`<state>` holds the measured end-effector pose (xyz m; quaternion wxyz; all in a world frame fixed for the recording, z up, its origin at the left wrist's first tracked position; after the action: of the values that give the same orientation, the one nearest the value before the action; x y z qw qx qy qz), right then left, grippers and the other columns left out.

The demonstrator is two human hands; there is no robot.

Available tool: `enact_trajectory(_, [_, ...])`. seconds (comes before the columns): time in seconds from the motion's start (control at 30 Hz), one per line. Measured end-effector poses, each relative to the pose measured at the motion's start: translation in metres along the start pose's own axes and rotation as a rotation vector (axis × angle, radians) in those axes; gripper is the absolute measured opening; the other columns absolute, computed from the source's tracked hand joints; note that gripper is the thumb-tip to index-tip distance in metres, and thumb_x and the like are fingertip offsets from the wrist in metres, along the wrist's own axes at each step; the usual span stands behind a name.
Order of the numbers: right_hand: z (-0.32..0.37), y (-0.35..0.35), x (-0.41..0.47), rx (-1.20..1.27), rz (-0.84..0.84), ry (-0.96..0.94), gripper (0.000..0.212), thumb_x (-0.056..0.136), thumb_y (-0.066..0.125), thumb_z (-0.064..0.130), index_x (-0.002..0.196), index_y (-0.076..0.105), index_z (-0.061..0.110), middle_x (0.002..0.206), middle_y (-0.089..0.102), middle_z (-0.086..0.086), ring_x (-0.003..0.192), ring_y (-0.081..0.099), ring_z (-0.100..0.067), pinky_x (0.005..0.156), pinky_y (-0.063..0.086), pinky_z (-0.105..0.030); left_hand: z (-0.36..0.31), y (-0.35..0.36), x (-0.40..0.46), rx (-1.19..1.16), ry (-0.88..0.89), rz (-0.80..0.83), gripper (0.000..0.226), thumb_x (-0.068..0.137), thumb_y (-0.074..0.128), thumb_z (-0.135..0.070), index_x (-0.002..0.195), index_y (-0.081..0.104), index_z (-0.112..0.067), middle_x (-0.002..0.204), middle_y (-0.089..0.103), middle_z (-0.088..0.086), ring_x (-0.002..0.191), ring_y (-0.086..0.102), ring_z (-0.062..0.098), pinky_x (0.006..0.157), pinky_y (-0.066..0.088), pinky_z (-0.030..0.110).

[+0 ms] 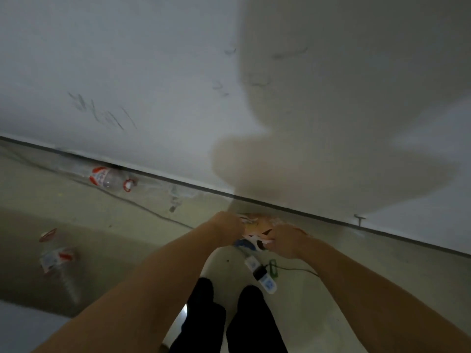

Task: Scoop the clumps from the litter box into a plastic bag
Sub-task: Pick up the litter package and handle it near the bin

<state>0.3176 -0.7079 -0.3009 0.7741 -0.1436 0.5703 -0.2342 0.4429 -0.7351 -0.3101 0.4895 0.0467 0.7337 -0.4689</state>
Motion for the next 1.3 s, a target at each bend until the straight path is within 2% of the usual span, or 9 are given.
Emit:
enact_trajectory(0.1, [-0.011,0.012,0.081,-0.044,-0.04,-0.018,0.041,0.095,0.042,0.034,0.131,0.05,0.016,0.131,0.055,-0.011,0.113,0.055,-0.029,0.095,0.045,-0.034,0.031,0.034,0.057,0.086,-0.026,-0.01,0.02,0.093,0.05,-0.014,0.104,0.062,-0.003,0.106,0.065,0.01,0.094,0.064,0.026,0.075,0.049,0.032])
enact_trajectory(0.2, [-0.022,0.01,0.145,-0.043,-0.183,-0.011,0.027,0.093,0.041,0.029,0.098,0.063,0.013,0.092,0.068,-0.009,0.073,0.058,-0.022,0.065,0.046,-0.027,0.072,0.047,0.098,0.093,-0.128,-0.074,0.018,0.095,0.046,-0.011,0.103,0.06,-0.005,0.105,0.064,0.006,0.096,0.063,0.024,0.073,0.046,0.03])
enact_trajectory(0.27, [-0.025,-0.003,0.161,-0.047,-0.329,0.01,0.023,0.095,0.042,0.022,0.081,0.056,0.01,0.07,0.055,-0.003,0.059,0.047,-0.019,0.054,0.034,-0.024,0.1,0.044,0.109,0.114,-0.191,-0.172,0.018,0.095,0.046,-0.012,0.105,0.06,-0.009,0.101,0.065,0.004,0.091,0.064,0.023,0.069,0.046,0.031])
enact_trajectory(0.4, [-0.026,-0.025,0.162,-0.105,-0.572,-0.03,0.013,0.095,0.044,0.018,0.093,0.054,0.009,0.086,0.049,-0.003,0.076,0.044,-0.02,0.063,0.033,-0.031,0.123,0.051,0.116,0.094,-0.275,-0.298,0.026,0.095,0.047,-0.016,0.121,0.051,-0.015,0.116,0.056,0.006,0.105,0.057,0.024,0.076,0.044,0.032])
enact_trajectory(0.47, [-0.034,-0.02,0.154,-0.108,-0.525,0.014,0.013,0.095,0.044,0.017,0.102,0.053,0.009,0.1,0.058,-0.007,0.083,0.049,-0.022,0.066,0.037,-0.032,0.122,0.053,0.11,0.034,-0.309,-0.334,0.03,0.095,0.047,-0.017,0.125,0.046,-0.015,0.122,0.051,0.007,0.111,0.051,0.025,0.084,0.042,0.033])
enact_trajectory(0.57, [-0.041,-0.022,0.127,-0.091,-0.505,0.048,0.03,0.096,0.047,0.022,0.123,0.046,0.01,0.122,0.054,-0.011,0.106,0.053,-0.028,0.082,0.044,-0.037,0.116,0.048,0.091,-0.029,-0.339,-0.379,0.036,0.093,0.051,-0.02,0.128,0.041,-0.016,0.124,0.049,0.008,0.112,0.049,0.025,0.087,0.042,0.034])
enact_trajectory(0.83, [-0.013,-0.047,-0.007,-0.074,-0.559,0.138,0.037,0.096,0.044,0.031,0.129,0.044,0.014,0.128,0.053,-0.009,0.111,0.053,-0.027,0.092,0.042,-0.038,0.062,-0.032,-0.03,-0.235,-0.324,-0.376,0.039,0.098,0.038,-0.034,0.13,0.039,-0.012,0.125,0.05,0.01,0.113,0.05,0.026,0.093,0.041,0.038])
enact_trajectory(1.03, [0.033,-0.067,-0.139,-0.053,-0.619,0.18,0.044,0.098,0.035,0.038,0.138,0.035,0.019,0.145,0.039,-0.007,0.131,0.037,-0.027,0.109,0.027,-0.046,0.004,-0.11,-0.147,-0.251,-0.305,-0.452,0.041,0.099,0.033,-0.036,0.131,0.037,-0.011,0.126,0.05,0.011,0.112,0.05,0.026,0.092,0.042,0.038])
enact_trajectory(1.3, [0.047,-0.072,-0.24,0.083,-0.724,0.292,0.051,0.1,0.027,0.042,0.147,0.023,0.022,0.157,0.017,-0.004,0.144,0.014,-0.021,0.115,0.007,-0.052,-0.066,-0.171,-0.203,-0.185,-0.211,-0.586,0.039,0.099,0.03,-0.034,0.13,0.038,-0.013,0.128,0.049,0.009,0.116,0.047,0.027,0.096,0.037,0.037])
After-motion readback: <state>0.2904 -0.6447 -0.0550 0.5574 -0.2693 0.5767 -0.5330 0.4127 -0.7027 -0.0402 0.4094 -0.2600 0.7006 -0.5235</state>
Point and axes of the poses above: each hand's wrist, its own x-axis towards the middle knuckle, its own y-axis out of the palm, z = x × y, the point moved 5 cm from there along x, towards the middle knuckle
